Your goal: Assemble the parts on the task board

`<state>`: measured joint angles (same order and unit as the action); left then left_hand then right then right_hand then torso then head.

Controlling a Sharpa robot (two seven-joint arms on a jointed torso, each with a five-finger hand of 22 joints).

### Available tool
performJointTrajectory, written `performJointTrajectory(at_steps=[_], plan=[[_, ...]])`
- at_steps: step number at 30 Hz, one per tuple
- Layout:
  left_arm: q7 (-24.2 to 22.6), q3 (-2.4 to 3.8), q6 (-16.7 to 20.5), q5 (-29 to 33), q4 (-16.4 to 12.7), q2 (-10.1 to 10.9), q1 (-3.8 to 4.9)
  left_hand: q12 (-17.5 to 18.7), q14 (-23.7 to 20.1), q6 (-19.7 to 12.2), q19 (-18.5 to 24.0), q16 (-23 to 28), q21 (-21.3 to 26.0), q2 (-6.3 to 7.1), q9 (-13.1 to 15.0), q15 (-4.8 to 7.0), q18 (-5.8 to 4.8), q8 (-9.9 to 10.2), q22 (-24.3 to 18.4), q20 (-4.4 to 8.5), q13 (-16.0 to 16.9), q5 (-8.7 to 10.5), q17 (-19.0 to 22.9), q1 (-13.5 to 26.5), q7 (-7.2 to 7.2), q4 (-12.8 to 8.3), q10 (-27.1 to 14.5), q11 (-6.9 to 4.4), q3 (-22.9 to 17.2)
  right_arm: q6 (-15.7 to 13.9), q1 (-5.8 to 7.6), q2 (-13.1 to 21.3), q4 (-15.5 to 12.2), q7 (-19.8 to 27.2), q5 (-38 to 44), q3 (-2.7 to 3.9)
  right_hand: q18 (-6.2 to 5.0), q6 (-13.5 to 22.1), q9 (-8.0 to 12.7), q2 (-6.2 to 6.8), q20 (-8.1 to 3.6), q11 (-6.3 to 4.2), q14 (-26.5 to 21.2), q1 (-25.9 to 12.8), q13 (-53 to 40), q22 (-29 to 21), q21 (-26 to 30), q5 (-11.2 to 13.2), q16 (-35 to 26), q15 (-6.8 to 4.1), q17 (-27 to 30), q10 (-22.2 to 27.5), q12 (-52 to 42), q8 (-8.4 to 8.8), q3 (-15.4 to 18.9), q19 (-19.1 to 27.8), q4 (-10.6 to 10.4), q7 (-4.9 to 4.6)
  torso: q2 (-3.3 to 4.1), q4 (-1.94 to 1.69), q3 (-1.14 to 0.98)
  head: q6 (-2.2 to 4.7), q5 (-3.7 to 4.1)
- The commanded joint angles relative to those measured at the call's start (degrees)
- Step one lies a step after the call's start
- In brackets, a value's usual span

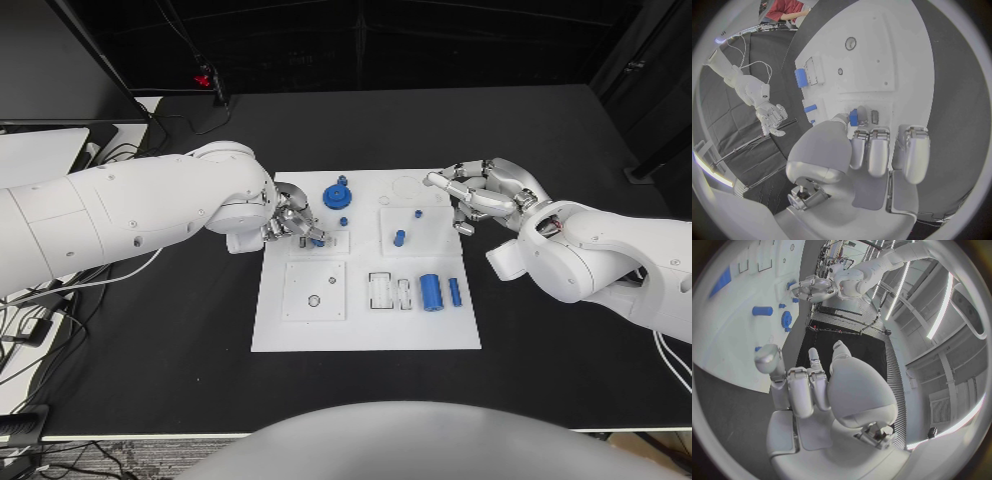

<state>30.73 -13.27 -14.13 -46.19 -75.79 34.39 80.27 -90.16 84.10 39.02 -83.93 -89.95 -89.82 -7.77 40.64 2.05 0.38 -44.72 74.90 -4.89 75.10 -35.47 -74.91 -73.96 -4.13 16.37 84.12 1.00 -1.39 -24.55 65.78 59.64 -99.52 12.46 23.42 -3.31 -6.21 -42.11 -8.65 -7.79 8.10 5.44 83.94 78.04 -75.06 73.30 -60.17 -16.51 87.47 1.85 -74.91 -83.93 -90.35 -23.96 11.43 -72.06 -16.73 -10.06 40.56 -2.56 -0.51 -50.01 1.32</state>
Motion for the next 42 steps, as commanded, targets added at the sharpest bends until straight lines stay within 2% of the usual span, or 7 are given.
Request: performJointTrajectory(at_steps=[1, 23, 42], plan=[[1.33, -0.19, -0.14, -0.35, 0.24, 0.14, -0.18, 0.16, 5.90, -0.04, -6.07, -0.05, -0.18, 0.05, 0.17, 0.35, -0.38, 0.33, 15.10, 0.38, 14.90, -0.30, -15.09, -1.00, 0.24, -0.11, 5.88, -0.43, -0.51, 0.51, 0.05, 0.00, -0.08, 0.30, -0.12, 0.02, -0.98, 0.35, -0.05, -0.45, -0.12, 0.13, 3.18, 0.10, -14.94, -0.09, 0.19, -0.39, -0.28, -0.04, -10.40, -6.07, 0.35, -0.25, 0.36, 0.44, 0.05, 0.08, 0.02, 0.03, 0.00, 0.01, -0.05], [1.95, -0.19, -2.28, -0.37, 0.93, -0.66, -0.18, 0.16, 5.90, -0.06, -6.07, -0.05, -0.18, 0.12, 0.25, 0.32, -0.38, 0.47, 15.10, 0.39, 14.90, 0.23, -15.09, -1.02, 0.06, 0.30, 5.88, -0.30, -0.89, 0.50, 0.05, 0.09, -0.26, 0.29, -0.12, 0.02, -0.99, 0.44, -0.06, -0.55, -0.12, 0.13, 3.15, 0.21, -14.94, -0.12, 0.30, -0.49, -0.31, -0.04, -10.35, -6.07, 0.35, -0.40, 0.41, 0.48, 0.05, 0.08, 0.07, -0.01, 0.00, 0.01, 0.02], [2.44, -0.20, -2.36, -0.37, 1.18, -0.96, -0.18, 0.16, 5.90, -0.01, -6.07, -0.05, -0.18, -0.22, 0.25, 0.29, -0.38, 0.58, 15.10, 0.38, 14.90, 0.51, -15.09, -0.91, 0.00, 0.38, 5.88, -0.24, -1.21, 0.47, 0.05, 0.11, -0.34, 0.33, -0.12, 0.02, -1.00, 0.53, -0.06, -0.72, -0.12, 0.15, 3.14, 0.10, -14.94, -0.15, 0.39, -0.55, -0.30, -0.03, -10.35, -6.07, 0.35, -0.54, 0.51, 0.51, -0.03, 0.06, 0.03, 0.03, 0.00, 0.01, 0.06]])
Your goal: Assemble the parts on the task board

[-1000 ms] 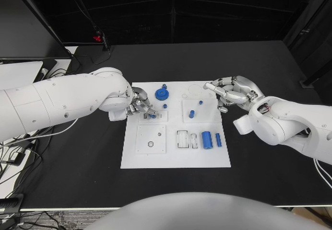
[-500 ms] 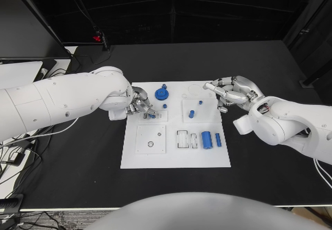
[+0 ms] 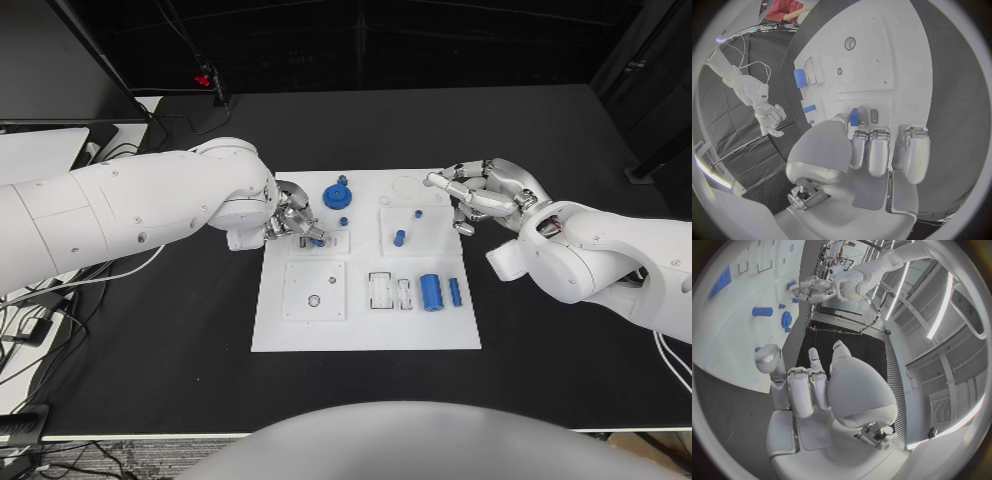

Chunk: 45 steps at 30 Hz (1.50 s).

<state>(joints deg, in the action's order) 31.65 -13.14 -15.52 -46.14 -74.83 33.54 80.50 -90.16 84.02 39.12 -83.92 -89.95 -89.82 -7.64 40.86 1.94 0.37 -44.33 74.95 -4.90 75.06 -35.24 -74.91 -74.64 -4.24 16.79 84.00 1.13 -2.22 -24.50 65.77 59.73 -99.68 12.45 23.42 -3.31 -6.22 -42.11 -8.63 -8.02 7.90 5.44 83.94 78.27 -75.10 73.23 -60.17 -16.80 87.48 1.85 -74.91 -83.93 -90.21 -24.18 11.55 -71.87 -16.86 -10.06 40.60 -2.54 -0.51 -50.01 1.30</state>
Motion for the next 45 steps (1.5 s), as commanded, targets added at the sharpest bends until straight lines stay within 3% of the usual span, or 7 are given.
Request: performJointTrajectory(at_steps=[1, 27, 45], plan=[[1.52, -0.33, -0.95, -0.42, 0.25, -0.15, -0.41, 0.16, 5.98, -0.12, -6.08, -0.05, -0.18, -0.38, 0.03, 0.38, -0.37, 0.22, 15.05, 0.39, 14.94, 0.34, -15.09, -0.19, 0.08, -0.03, 6.00, -0.35, -0.41, 0.42, 0.05, 0.03, -0.18, 0.35, -0.12, 0.02, -0.99, 0.53, -0.08, -0.49, 0.08, 0.14, 3.14, -0.14, -14.90, -0.08, 0.40, -0.26, -0.30, -0.03, -10.35, -6.07, 0.21, -0.31, 0.39, 0.32, 0.09, 0.06, 0.00, 0.01, 0.01, 0.01, 0.07], [1.68, -0.33, -1.47, -0.43, 0.51, -0.66, -0.42, 0.16, 5.98, -0.43, -6.08, -0.05, -0.18, -0.04, -0.12, 0.18, -0.37, 0.87, 15.05, 0.27, 14.94, 1.26, -15.09, 0.83, -0.23, 0.04, 6.00, -0.07, -0.41, 0.57, 0.05, -0.01, -0.16, 0.26, -0.12, 0.02, -0.97, 0.58, -0.09, -0.59, 0.08, 0.15, 3.17, -0.22, -14.90, -0.04, 0.34, -0.33, -0.27, -0.03, -10.39, -6.07, 0.21, -0.39, 0.45, 0.27, 0.08, 0.06, 0.01, 0.00, -0.01, 0.01, 0.17], [1.07, -0.33, -2.12, -0.43, 0.50, -0.71, -0.45, 0.16, 5.98, 0.55, -6.08, -0.05, -0.18, 2.19, -1.00, -0.54, -0.37, 3.03, 15.05, -0.42, 14.94, 8.04, -15.09, 12.48, -0.91, 0.11, 6.00, 0.61, 5.72, 0.66, 0.05, -0.07, -0.09, 0.24, -0.13, 0.02, -0.97, 0.58, -0.09, -0.59, 0.08, 0.15, 3.17, -0.22, -14.90, -0.04, 0.34, -0.33, -0.27, -0.03, -10.39, -6.07, 0.21, -0.39, 0.45, 0.27, 0.08, 0.06, 0.00, -0.02, -0.01, 0.01, 0.23]])
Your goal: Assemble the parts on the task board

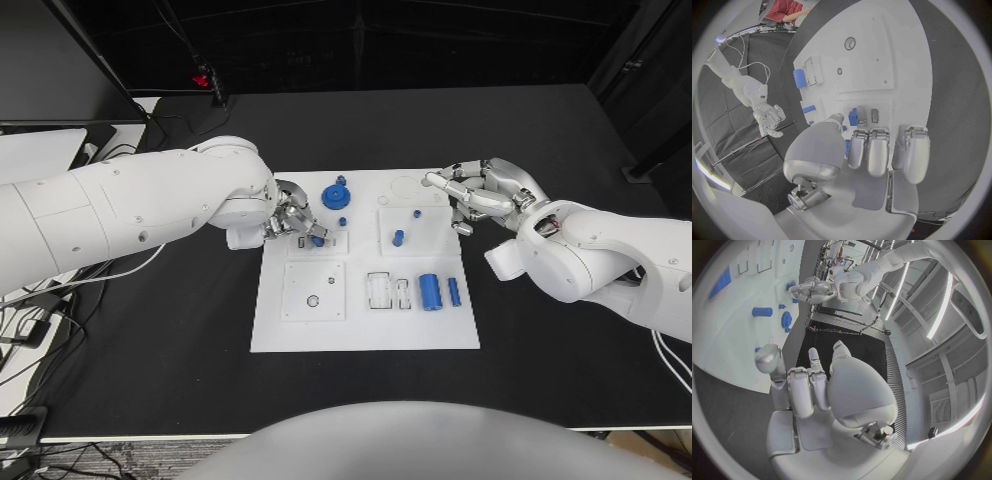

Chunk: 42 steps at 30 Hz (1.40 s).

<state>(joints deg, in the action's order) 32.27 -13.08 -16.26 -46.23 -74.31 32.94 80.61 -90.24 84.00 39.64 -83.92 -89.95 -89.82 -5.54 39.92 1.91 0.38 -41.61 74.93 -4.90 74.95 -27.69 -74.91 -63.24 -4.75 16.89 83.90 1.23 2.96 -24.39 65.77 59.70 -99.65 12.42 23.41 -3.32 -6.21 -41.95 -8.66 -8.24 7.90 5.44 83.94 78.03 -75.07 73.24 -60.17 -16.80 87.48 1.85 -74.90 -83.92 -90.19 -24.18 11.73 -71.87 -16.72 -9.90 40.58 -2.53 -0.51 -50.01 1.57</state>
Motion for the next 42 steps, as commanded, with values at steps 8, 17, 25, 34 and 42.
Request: performJointTrajectory(at_steps=[8, 17, 25, 34, 42], plan=[[0.55, -0.39, -1.29, -0.34, 0.03, -0.06, -0.56, 0.24, 6.00, 0.05, -6.08, -0.05, -0.18, 0.14, -0.02, -0.55, -0.38, 0.38, 15.07, -0.47, 15.05, 0.88, -15.09, 1.92, -0.40, -0.01, 6.10, 0.52, 1.07, 0.61, 0.05, -0.05, -0.12, 0.21, -0.13, 0.02, -0.96, 0.45, -0.06, -0.47, 0.08, 0.15, 3.20, -0.02, -14.93, -0.01, 0.30, -0.41, -0.23, -0.03, -10.45, -6.08, 0.19, -0.49, 0.32, 0.22, -0.04, -0.11, 0.01, -0.04, -0.02, 0.01, -0.02], [0.45, -0.39, -0.80, -0.34, -0.12, 0.02, -0.57, 0.24, 6.00, 0.02, -6.08, -0.05, -0.18, -0.54, 0.03, -0.54, -0.38, 0.44, 15.07, -0.50, 15.05, -0.31, -15.09, 1.22, -0.23, -0.14, 6.10, 0.38, 0.58, 0.64, 0.05, -0.03, -0.10, 0.08, -0.13, 0.02, -0.96, 0.45, -0.06, -0.47, 0.08, 0.15, 3.20, -0.02, -14.93, -0.01, 0.30, -0.41, -0.23, -0.03, -10.45, -6.08, 0.19, -0.49, 0.32, 0.22, -0.04, -0.11, 0.04, -0.06, -0.02, 0.01, -0.05], [0.01, -0.39, -0.59, -0.34, -0.24, 0.11, -0.57, 0.24, 6.00, 0.02, -6.08, -0.05, -0.18, -1.07, 0.18, -0.37, -0.38, 0.50, 15.07, -0.43, 15.05, -3.16, -15.09, -1.31, 0.05, -0.18, 6.10, 0.11, -0.73, 0.64, 0.05, -0.02, -0.10, 0.02, -0.12, 0.02, -0.96, 0.45, -0.06, -0.47, 0.08, 0.15, 3.20, -0.02, -14.93, -0.01, 0.30, -0.41, -0.23, -0.03, -10.45, -6.08, 0.19, -0.49, 0.32, 0.22, -0.04, -0.11, 0.01, -0.04, -0.01, 0.01, -0.04], [-0.03, -0.39, -0.12, -0.34, -0.23, 0.19, -0.57, 0.24, 6.00, 0.10, -6.08, -0.05, -0.18, -2.09, 0.76, 0.11, -0.38, 0.25, 15.07, -0.03, 15.05, -8.20, -15.09, -7.83, 0.52, -0.61, 6.10, -0.36, -5.20, 0.63, 0.05, 0.03, -0.15, -0.05, -0.12, 0.02, -0.98, 0.48, -0.06, -0.53, 0.08, 0.14, 3.18, -0.02, -14.93, -0.05, 0.41, -0.47, -0.24, -0.02, -10.42, -6.08, 0.19, -0.58, 0.37, 0.26, -0.03, -0.11, 0.01, -0.02, -0.01, 0.01, -0.08], [-0.35, -0.39, 0.52, -0.34, -0.33, 0.36, -0.57, 0.24, 6.00, 0.06, -6.08, -0.05, -0.18, -2.11, 1.30, 0.16, -0.38, 0.04, 15.07, 0.14, 15.05, -12.51, -15.09, -11.13, 0.36, -0.57, 6.10, -0.25, -9.13, 0.63, 0.05, 0.03, -0.08, -0.10, -0.12, 0.02, -0.98, 0.48, -0.06, -0.53, 0.08, 0.14, 3.18, -0.02, -14.93, -0.05, 0.41, -0.47, -0.24, -0.02, -10.42, -6.08, 0.19, -0.58, 0.37, 0.26, -0.03, -0.11, -0.01, -0.04, 0.00, 0.01, -0.01]])
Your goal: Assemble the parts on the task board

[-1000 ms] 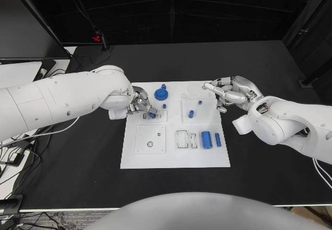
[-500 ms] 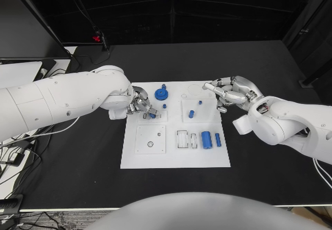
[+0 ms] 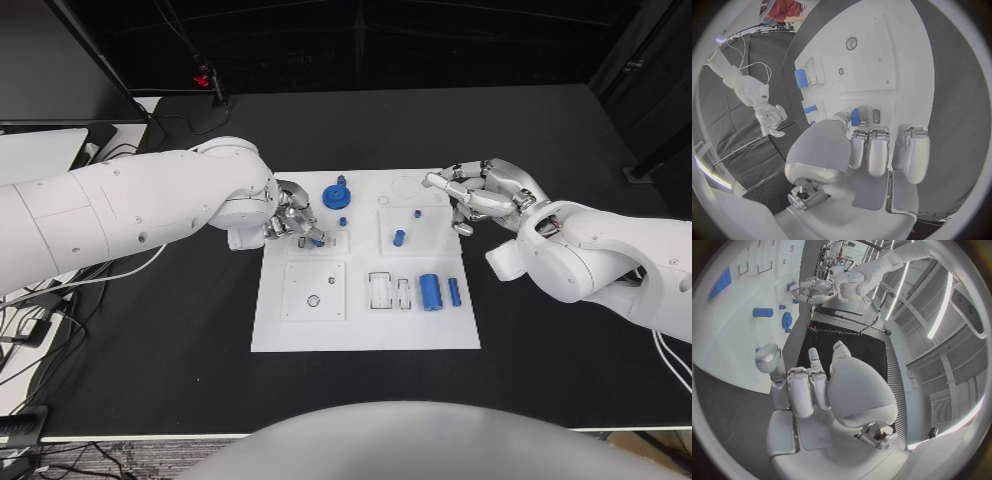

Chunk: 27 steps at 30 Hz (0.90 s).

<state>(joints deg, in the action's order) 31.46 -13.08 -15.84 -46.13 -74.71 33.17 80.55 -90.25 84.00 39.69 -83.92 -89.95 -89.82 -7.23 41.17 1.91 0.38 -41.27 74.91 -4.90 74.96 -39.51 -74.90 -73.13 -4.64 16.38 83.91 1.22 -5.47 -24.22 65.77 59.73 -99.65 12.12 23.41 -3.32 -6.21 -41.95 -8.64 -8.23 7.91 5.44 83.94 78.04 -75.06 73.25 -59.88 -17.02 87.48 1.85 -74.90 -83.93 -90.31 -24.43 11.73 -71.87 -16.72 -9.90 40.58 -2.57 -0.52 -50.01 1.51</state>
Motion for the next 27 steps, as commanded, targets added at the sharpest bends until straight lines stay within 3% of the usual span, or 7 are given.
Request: performJointTrajectory(at_steps=[1, 27], plan=[[0.39, -0.39, 0.20, -0.44, 0.05, 0.16, -0.51, 0.25, 6.00, 0.00, -6.08, -0.05, -0.18, -0.34, 0.08, 0.15, -0.38, -0.31, 15.09, 0.14, 15.04, -0.84, -15.10, -1.32, 0.24, -0.05, 6.09, -0.23, -0.85, 0.47, 0.05, 0.00, -0.08, 0.18, -0.12, 0.02, -0.99, 0.48, -0.09, -0.54, 0.08, 0.14, 3.18, -0.03, -14.94, -0.06, 0.12, -0.25, -0.24, -0.02, -10.42, -6.07, 0.31, -0.33, 0.38, 0.26, -0.02, -0.10, -0.01, -0.03, 0.00, 0.01, 0.05], [0.10, -0.39, 1.11, -0.44, -0.22, 0.88, -0.51, 0.25, 6.00, 0.15, -6.08, -0.05, -0.18, -0.14, 0.27, 0.13, -0.38, -0.46, 15.09, 0.14, 15.04, -1.26, -15.10, -1.92, 0.22, -0.03, 6.09, -0.21, -1.85, 0.55, 0.05, -0.16, 0.14, 0.14, -0.12, 0.02, -0.99, 0.48, -0.09, -0.54, 0.08, 0.14, 3.18, -0.03, -14.94, -0.06, 0.12, -0.25, -0.24, -0.02, -10.42, -6.07, 0.31, -0.33, 0.38, 0.26, -0.02, -0.10, 0.03, 0.04, 0.01, 0.01, -0.16]])
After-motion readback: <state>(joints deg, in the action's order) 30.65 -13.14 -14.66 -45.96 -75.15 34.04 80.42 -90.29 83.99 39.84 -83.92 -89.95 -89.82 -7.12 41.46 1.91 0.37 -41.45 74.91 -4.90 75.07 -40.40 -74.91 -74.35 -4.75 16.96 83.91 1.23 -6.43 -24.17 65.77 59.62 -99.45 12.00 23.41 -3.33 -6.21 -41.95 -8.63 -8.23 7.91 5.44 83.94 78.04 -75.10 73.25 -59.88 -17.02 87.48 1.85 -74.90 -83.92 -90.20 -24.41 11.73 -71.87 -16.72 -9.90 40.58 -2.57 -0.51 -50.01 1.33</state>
